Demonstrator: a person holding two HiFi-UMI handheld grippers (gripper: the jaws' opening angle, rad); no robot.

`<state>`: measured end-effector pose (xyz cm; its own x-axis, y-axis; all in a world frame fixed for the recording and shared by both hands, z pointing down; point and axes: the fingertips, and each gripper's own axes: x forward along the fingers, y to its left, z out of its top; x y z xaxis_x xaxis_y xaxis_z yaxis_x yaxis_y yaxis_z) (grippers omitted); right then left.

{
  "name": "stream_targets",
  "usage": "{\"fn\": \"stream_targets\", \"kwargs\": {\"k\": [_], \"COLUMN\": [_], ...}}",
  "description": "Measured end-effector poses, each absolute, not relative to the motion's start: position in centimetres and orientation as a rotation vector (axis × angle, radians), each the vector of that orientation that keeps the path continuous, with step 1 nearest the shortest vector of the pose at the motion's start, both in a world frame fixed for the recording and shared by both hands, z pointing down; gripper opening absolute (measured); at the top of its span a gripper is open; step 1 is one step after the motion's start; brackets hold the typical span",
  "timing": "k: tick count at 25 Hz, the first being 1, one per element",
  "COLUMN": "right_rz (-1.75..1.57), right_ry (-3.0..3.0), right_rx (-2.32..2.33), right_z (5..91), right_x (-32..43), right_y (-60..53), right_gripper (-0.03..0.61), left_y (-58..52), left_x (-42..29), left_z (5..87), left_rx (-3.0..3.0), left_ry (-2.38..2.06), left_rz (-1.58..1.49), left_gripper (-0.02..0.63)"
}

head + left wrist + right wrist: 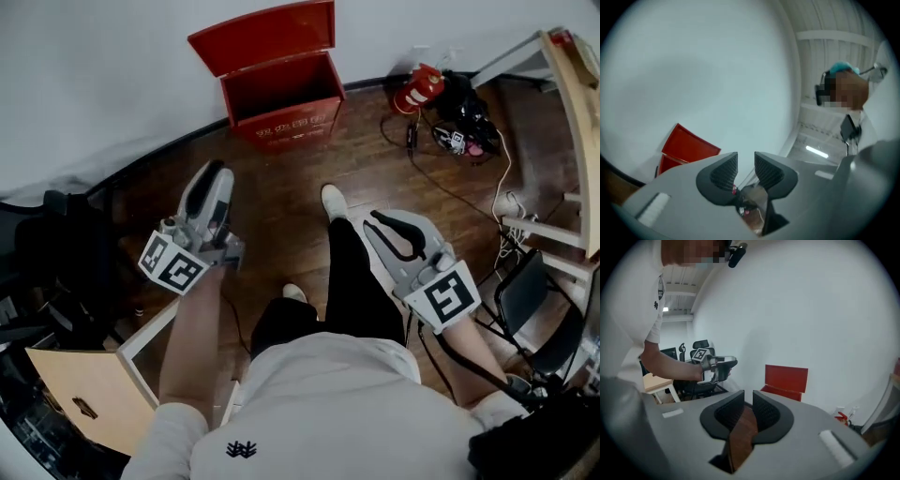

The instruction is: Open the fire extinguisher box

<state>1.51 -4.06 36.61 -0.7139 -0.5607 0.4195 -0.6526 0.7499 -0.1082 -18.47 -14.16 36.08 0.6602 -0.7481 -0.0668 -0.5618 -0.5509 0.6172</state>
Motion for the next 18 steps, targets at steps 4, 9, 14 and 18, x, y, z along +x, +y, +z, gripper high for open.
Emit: {"fn": "stream_targets", "kwargs": {"k": [4,9,14,18], "right_rz": [0.369,0.392,0.347,0.309], "right_ry": [-2.599,-2.584,-2.614,-2.652], "right_rx": [1.055,1.127,1.147,1.152], "right_z": [32.8,29.0,26.0,24.8], "right_x": [0.4,0.5,1.7,3.2], "right_y": [4.7,14.1,19.9,25.8], "right_gripper": [0.058,0.058,0.058,0.057], "left_y": [0.7,14.4,22.0,29.1], "left_x": [-16.9,-16.1,-14.5,-10.8], "left_z": [33.4,29.7,25.1,21.5], "left_rx": [2.608,2.800,2.837,2.859], "left_ry": [-0.795,-0.625,-0.610,-0.601], "left_rz": [-0.029,0.268,0.171,0.038], "left_gripper": [0.100,0.095,0.074,0.074]}}
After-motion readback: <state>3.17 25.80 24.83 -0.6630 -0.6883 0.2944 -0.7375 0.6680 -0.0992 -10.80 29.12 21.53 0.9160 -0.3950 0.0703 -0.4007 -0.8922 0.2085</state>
